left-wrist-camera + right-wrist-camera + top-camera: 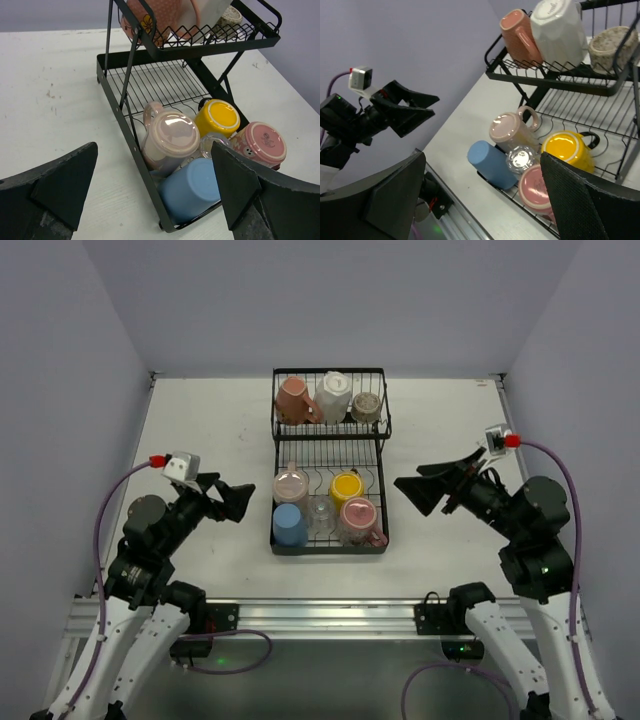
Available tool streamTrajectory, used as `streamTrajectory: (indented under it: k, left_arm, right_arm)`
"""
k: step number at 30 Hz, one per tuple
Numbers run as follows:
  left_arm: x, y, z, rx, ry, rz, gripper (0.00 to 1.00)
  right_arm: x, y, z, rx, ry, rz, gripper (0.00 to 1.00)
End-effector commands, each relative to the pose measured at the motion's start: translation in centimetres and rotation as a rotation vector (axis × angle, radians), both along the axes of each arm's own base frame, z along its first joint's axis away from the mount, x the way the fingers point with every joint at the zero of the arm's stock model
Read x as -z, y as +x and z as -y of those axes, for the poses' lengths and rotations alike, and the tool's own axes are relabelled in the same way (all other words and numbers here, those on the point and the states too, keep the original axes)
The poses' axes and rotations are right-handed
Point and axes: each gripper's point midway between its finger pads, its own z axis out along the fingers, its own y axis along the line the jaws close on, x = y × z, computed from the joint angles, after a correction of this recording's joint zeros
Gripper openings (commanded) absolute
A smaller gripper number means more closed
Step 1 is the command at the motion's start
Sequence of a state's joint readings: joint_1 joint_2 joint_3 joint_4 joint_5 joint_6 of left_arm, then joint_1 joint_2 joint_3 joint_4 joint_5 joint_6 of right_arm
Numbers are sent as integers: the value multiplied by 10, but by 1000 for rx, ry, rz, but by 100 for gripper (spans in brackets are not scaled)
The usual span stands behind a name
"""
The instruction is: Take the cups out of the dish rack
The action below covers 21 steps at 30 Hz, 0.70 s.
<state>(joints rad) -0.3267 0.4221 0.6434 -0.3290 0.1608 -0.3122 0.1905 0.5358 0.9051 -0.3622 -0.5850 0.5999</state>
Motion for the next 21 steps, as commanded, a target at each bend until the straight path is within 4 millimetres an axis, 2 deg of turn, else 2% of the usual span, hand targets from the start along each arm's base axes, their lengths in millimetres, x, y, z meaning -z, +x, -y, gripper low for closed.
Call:
streamTrajectory:
  k: [1, 2, 4, 5, 6, 7, 8, 9, 10, 11, 12, 13, 14, 16, 19, 21]
  left_arm:
    - [-18, -4, 3, 36, 1, 55, 100]
    - [-18, -4, 2, 33, 1, 54, 100]
    - [-17, -5, 2, 33, 1, 51, 100]
    - [-17, -5, 2, 34, 0, 51, 100]
    - [-16, -6, 3, 37, 2, 51, 100]
    - [-16, -6, 3, 40, 2, 51, 100]
    - [-17, -7, 3, 42, 0, 51, 100]
    - [-16, -7, 4, 42, -1, 49, 100]
    - [-16, -7, 4, 43, -1, 49, 100]
    - [-16, -7, 4, 46, -3, 48, 100]
    - [-16, -7, 5, 50, -5, 49, 100]
    - [-17, -8, 5, 52, -5, 53, 100]
    - [-17, -8, 5, 54, -5, 53, 100]
    - [-16, -8, 5, 52, -8, 49, 100]
    - [-15, -8, 4, 41, -11, 45, 100]
    - [-15, -7, 4, 42, -11, 45, 100]
  right_arm:
    - [-37, 7, -11, -17, 13, 72, 99]
    - [-45, 5, -17, -38, 0, 96, 99]
    - [-42, 25, -20, 8, -40, 66, 99]
    - [-54, 31, -19, 29, -56, 93, 99]
    - [-47, 46, -25, 43, -106, 80, 99]
    - [-43, 58, -19, 102, -145, 63, 99]
    - [-56, 64, -18, 117, -173, 107, 99]
    - [-58, 73, -18, 139, -189, 107, 99]
    - [-50, 88, -21, 155, -221, 77, 99]
    - [-63, 93, -21, 170, -235, 114, 99]
    - [-66, 99, -23, 170, -244, 125, 99]
    - [-60, 113, -29, 170, -265, 107, 99]
    - [-72, 115, -32, 170, -276, 139, 99]
    - [-77, 127, -39, 171, -292, 162, 99]
    - [-69, 156, -56, 163, -354, 175, 99]
    - [-64, 167, -66, 142, -377, 169, 99]
